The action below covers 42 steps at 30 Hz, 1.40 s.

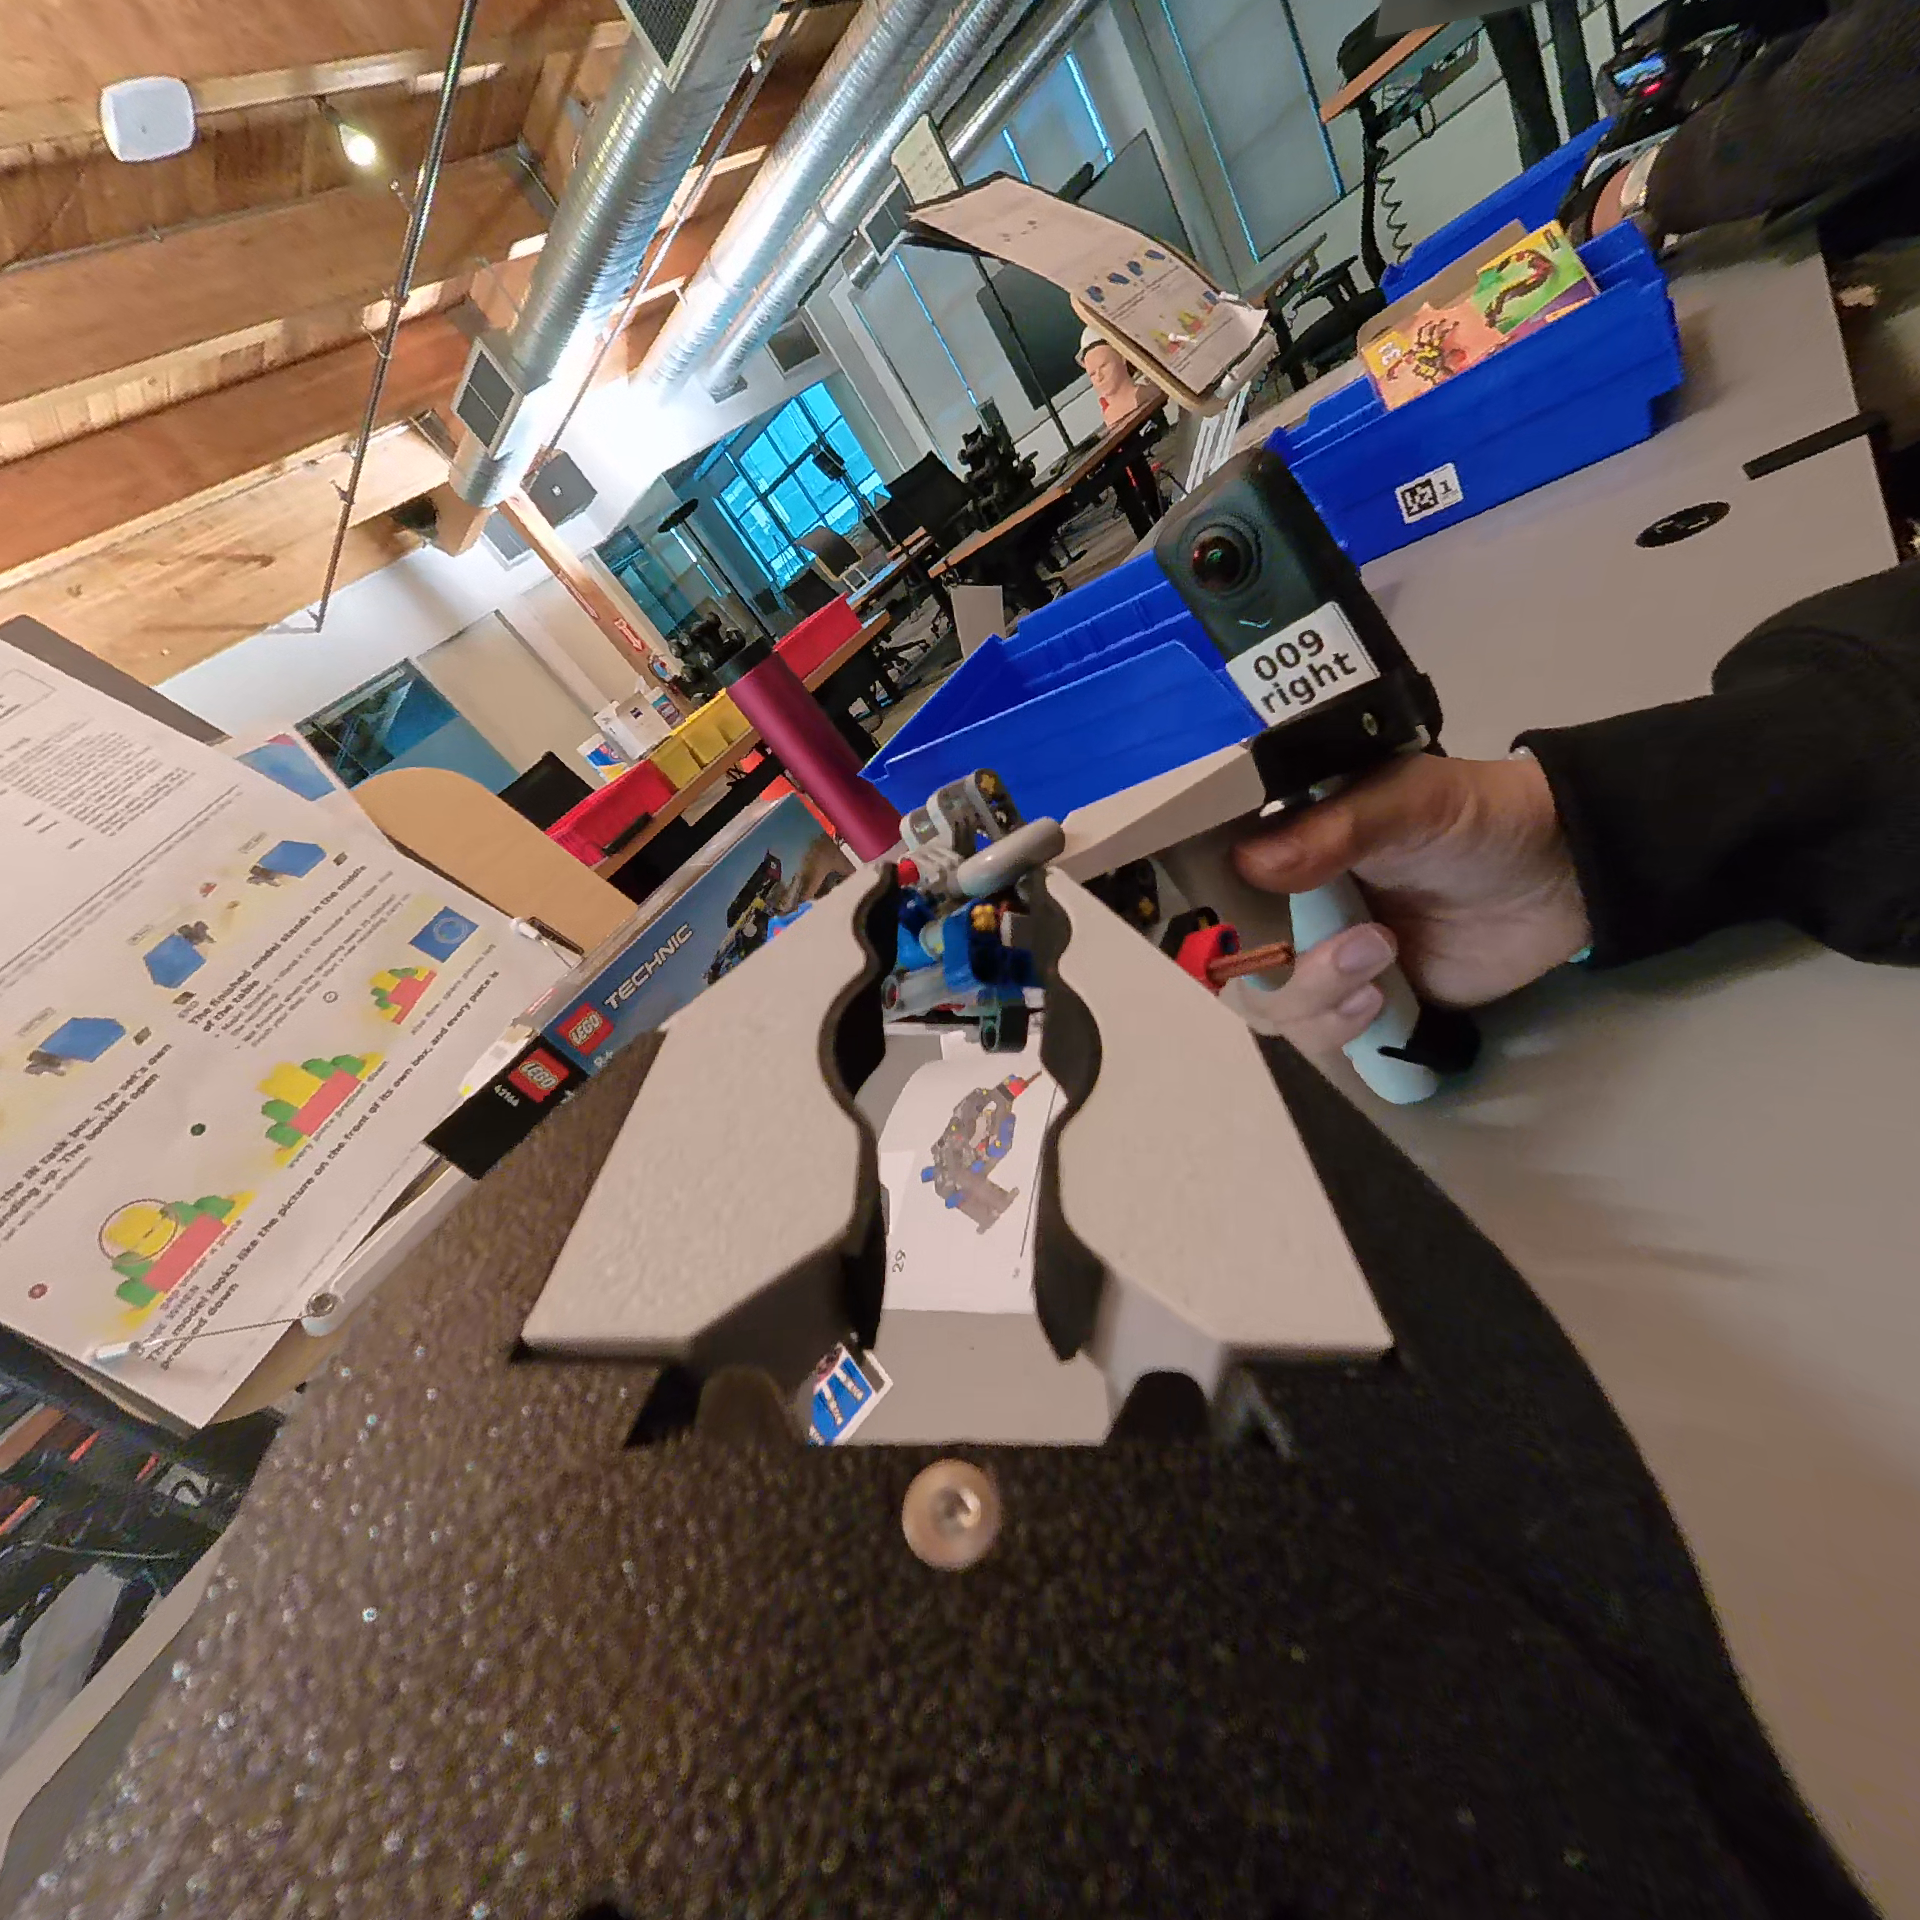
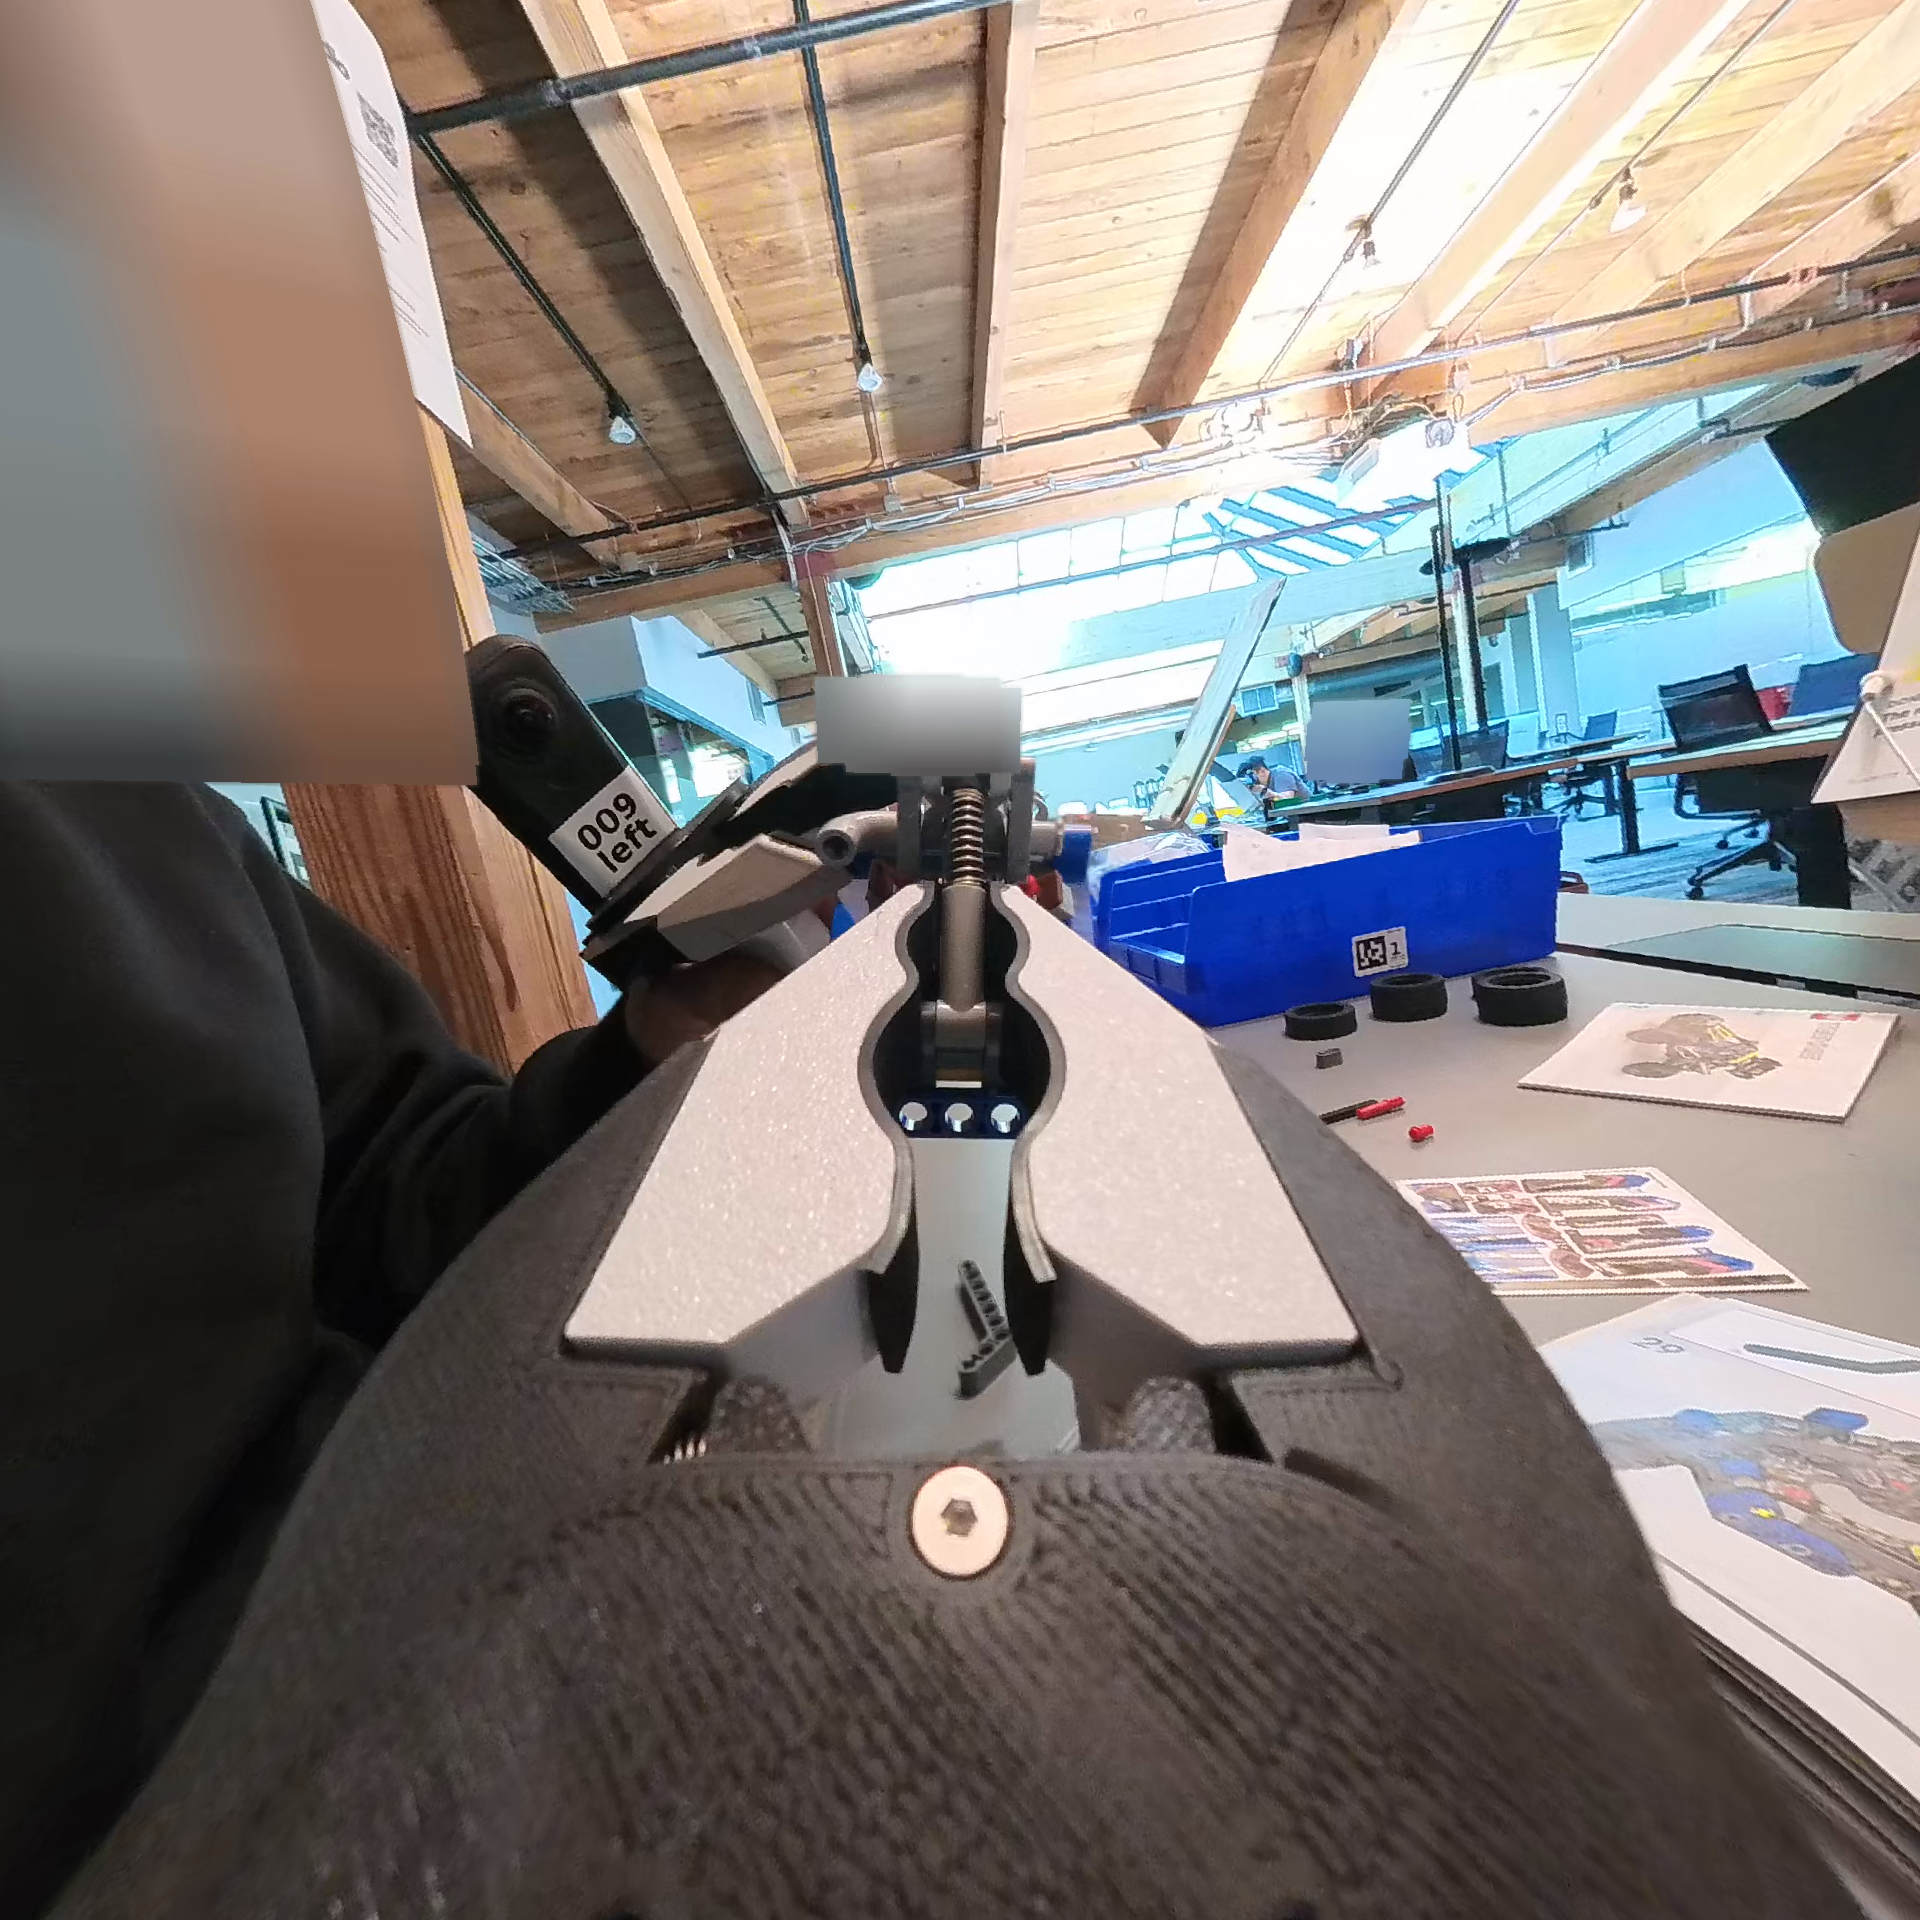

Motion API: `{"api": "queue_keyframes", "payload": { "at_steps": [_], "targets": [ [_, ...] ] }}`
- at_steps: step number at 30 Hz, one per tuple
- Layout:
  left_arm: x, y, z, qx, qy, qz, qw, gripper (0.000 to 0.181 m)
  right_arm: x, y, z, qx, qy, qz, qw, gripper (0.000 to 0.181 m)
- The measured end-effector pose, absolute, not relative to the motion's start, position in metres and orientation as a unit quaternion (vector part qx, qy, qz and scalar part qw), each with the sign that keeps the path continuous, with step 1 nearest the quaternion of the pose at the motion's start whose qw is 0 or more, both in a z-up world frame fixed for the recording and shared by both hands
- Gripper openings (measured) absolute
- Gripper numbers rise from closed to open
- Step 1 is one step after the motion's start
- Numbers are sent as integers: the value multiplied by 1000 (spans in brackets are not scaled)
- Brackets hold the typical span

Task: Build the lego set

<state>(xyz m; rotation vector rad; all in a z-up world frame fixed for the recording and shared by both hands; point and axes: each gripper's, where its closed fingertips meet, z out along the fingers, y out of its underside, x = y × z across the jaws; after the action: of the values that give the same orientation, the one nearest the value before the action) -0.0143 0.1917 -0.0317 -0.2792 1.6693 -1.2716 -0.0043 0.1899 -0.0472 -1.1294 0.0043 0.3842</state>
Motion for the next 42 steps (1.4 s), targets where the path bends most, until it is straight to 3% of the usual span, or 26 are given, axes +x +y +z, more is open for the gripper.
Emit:
{"api": "queue_keyframes", "payload": {
  "at_steps": [18, 21, 27, 42],
  "targets": [
    [-27, 185, -21, -72, 665, -554, 495, 19, -18, 185, -35, -507, -28, 178, 843, 4],
    [-34, 180, -16, -54, 659, -564, 494, 11, -23, 185, -30, -494, -34, 180, 850, 4],
    [-46, 177, 2, -19, 630, -552, 546, 16, -34, 177, -16, -466, -60, 181, 864, 5],
    [-66, 179, 28, -10, 592, -603, 535, 20, -44, 169, 4, -398, -54, 249, 881, 4]
  ]
}}
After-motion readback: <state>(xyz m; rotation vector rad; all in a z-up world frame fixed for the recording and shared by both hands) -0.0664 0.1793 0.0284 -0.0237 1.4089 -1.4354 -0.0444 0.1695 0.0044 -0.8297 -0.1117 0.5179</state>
